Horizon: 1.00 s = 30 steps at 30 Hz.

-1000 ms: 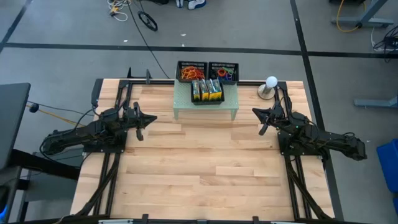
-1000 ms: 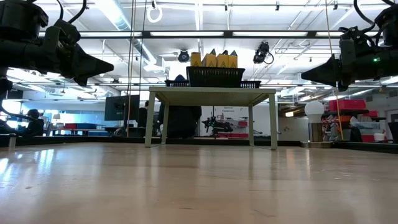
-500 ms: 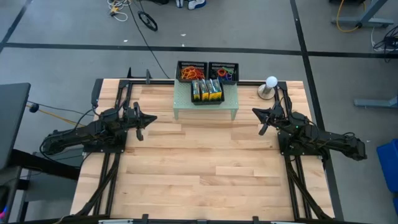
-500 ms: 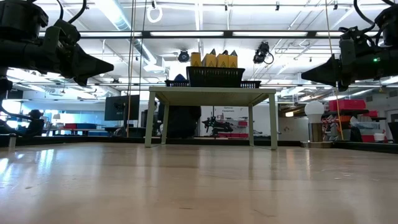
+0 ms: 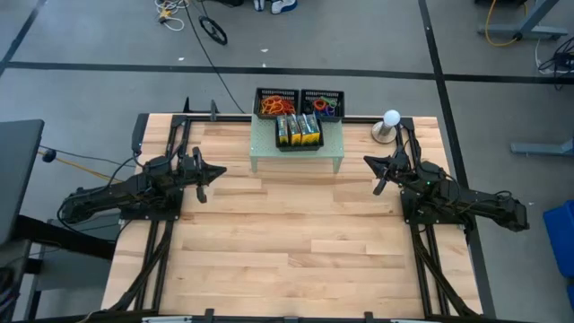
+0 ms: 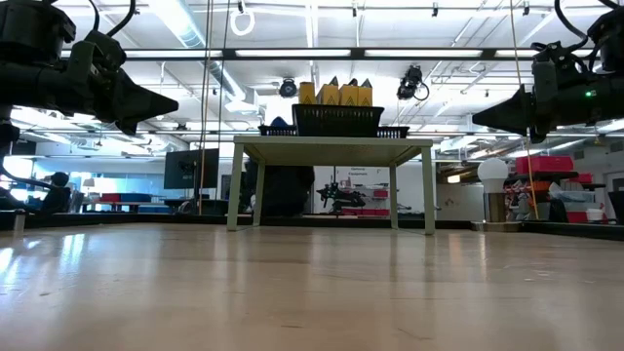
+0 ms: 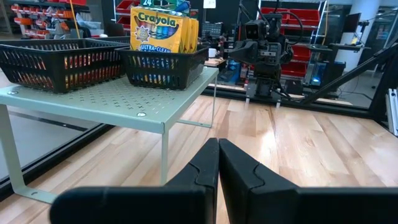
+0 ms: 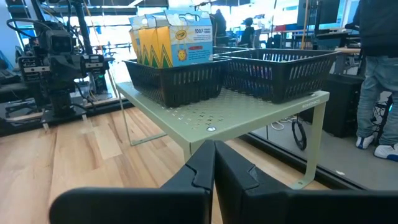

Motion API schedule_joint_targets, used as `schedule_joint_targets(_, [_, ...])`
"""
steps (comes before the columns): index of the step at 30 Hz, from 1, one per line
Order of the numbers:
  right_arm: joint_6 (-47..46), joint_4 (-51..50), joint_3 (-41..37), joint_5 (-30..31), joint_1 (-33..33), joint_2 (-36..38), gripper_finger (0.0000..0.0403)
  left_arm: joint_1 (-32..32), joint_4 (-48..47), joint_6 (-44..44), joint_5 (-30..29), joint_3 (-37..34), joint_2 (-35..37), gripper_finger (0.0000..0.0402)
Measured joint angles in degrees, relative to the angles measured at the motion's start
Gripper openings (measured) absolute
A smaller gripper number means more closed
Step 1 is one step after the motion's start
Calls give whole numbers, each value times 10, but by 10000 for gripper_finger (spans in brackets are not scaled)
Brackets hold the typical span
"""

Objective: Pick & Place Office Desk Supplies
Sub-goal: Return to Home Position

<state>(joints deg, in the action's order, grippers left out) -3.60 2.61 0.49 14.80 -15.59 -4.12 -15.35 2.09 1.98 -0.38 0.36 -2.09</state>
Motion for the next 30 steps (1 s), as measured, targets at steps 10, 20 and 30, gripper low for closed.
schedule_joint_targets(10, [0,0,0,0,0,0,13,0,0,0,0,0,0,18])
schedule_joint_targets(20, [0,0,0,0,0,0,13,0,0,0,0,0,0,18])
schedule_joint_targets(30, [0,0,0,0,0,0,13,0,0,0,0,0,0,18])
